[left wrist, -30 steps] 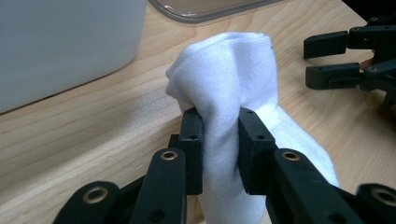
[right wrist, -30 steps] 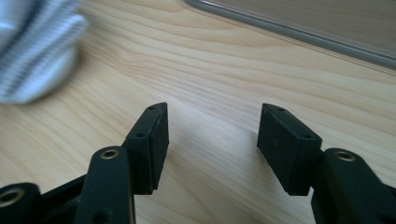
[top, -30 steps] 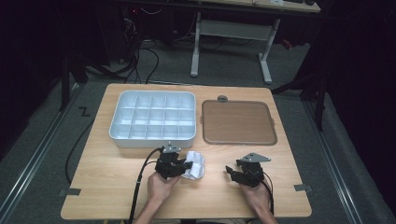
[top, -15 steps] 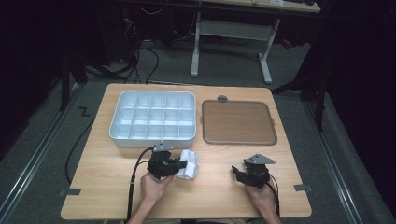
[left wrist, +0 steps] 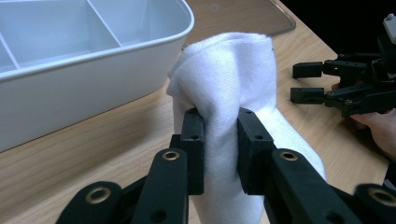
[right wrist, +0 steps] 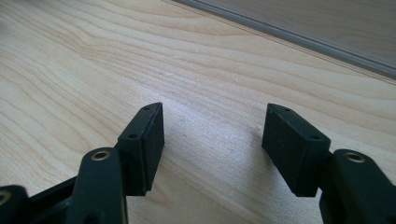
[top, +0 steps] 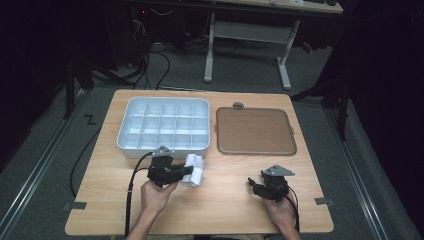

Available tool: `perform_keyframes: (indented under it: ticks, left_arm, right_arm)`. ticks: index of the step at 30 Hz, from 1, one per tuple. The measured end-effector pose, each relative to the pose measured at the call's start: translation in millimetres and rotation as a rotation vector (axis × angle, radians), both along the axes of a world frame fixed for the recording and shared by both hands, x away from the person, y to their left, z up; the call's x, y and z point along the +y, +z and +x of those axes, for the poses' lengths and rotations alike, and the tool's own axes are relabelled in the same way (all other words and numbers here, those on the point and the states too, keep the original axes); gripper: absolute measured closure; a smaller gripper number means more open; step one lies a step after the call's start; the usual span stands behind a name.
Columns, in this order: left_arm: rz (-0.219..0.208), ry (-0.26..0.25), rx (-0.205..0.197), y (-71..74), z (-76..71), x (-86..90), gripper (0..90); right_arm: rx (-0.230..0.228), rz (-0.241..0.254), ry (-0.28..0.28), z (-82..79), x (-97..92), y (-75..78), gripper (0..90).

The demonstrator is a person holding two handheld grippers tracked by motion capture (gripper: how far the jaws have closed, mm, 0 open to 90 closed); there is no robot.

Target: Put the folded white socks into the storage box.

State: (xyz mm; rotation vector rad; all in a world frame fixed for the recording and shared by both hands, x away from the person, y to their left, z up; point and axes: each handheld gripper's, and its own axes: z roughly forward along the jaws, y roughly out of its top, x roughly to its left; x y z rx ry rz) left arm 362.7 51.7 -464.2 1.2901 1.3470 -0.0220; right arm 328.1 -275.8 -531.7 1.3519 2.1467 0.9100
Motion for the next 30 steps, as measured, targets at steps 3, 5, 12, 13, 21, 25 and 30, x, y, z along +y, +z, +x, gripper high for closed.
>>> perform_keyframes:
  ticks: [3,5,12,13,21,25,30]
  left_arm:
    - [-0.008,0.010,0.001,2.9,0.0,4.9,75.6]
    - [-0.016,0.017,0.001,5.3,-0.3,8.4,75.6]
    - [-0.011,0.023,-0.019,18.1,-0.4,21.4,75.6]
    - [-0.014,0.023,-0.018,18.7,-0.1,24.6,75.6]
    - [-0.034,0.033,-0.020,24.0,1.6,36.4,75.6]
    - [-0.047,0.036,-0.021,31.5,5.3,41.0,75.6]
    - [-0.042,0.039,-0.025,36.6,10.2,45.6,75.6]
  right_arm:
    - [0.001,0.000,0.002,0.0,0.0,0.1,39.0]
    - [0.001,0.000,0.003,0.0,0.0,0.1,38.7]
    - [0.003,0.000,0.002,-0.1,0.1,0.1,38.6]
    - [0.002,0.000,0.002,0.0,0.0,0.1,38.6]
    - [0.002,0.001,0.002,0.0,0.0,0.1,38.6]
    - [0.002,0.000,0.002,-0.1,0.0,0.1,38.6]
    - [0.002,0.000,0.002,0.0,0.0,0.1,38.6]
